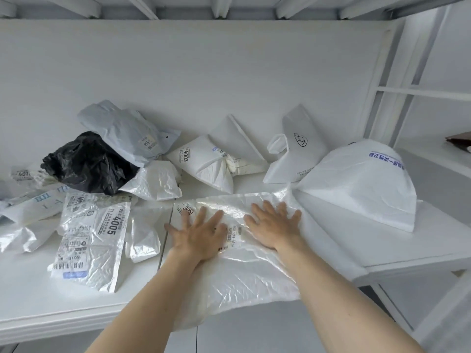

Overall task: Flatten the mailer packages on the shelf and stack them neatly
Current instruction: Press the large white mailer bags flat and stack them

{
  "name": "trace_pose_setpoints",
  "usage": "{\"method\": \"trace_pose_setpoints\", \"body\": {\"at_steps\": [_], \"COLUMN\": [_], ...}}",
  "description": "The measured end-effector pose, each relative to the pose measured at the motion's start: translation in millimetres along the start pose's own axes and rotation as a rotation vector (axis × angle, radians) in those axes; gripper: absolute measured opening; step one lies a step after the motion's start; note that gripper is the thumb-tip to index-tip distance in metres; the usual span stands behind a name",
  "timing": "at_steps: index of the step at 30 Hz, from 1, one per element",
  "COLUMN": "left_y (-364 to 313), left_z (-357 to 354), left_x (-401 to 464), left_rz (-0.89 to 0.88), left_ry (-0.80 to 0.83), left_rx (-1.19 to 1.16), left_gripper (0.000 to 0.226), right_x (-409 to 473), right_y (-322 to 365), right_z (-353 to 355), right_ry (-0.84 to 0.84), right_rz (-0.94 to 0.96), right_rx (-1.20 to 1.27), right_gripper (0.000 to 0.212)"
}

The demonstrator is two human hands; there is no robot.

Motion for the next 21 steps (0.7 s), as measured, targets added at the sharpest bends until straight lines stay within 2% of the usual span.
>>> {"method": "trace_pose_setpoints", "body": {"at_steps": [2,5,8,10,13,15,18,21], "left_y": [9.8,-7.1,-29.1,-27.8,-24.5,-26.5,-30.2,-30.8], "left_z": [5.6,18.1,4.7,-5.7,-6.1,-7.4,-9.3,-9.9], "left_x": [-4.1,-14.3,-24.8,-27.6,-23.8,-21.9,-17.3,-13.3], "left_rz": [0.025,0.042,-0.001,0.0,0.002,0.01,0.023,0.034], "left_ry": [0.033,-0.012,0.013,0.033,0.008,-0.025,-0.033,-0.048], "left_rx": [0.0,0.009,-0.001,0.003,0.018,0.016,0.015,0.022], "left_gripper": [0.053,0.053,0.058,0.061,0.06,0.059,0.06,0.061], "right_x": [-6.1,-18.9,-35.4,-37.6,-31.7,-29.2,-27.3,-25.6], "right_y": [-18.0,-24.0,-19.7,-31.9,-74.3,-113.4,-162.2,-182.9], "right_z": [6.1,17.6,9.4,10.9,43.1,59.4,60.3,50.7], "right_ry": [-0.004,-0.013,0.076,0.091,-0.014,-0.1,-0.041,0.027], "right_rz": [-0.059,-0.117,-0.09,-0.137,-0.26,-0.367,-0.458,-0.503], "right_rx": [-0.021,0.051,-0.017,0.007,0.152,0.143,0.088,0.065], "right_gripper": [0.054,0.055,0.059,0.061,0.055,0.052,0.054,0.054]}}
Point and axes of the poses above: each hand's wrist, its own x-axis towards the middle knuckle, its own z-axis out of the back of the hand, y = z × x, the point moved 4 cm from there along x, towards the middle knuckle, and after that the axes turned 2 degrees about -x, right-handed, at the moved point
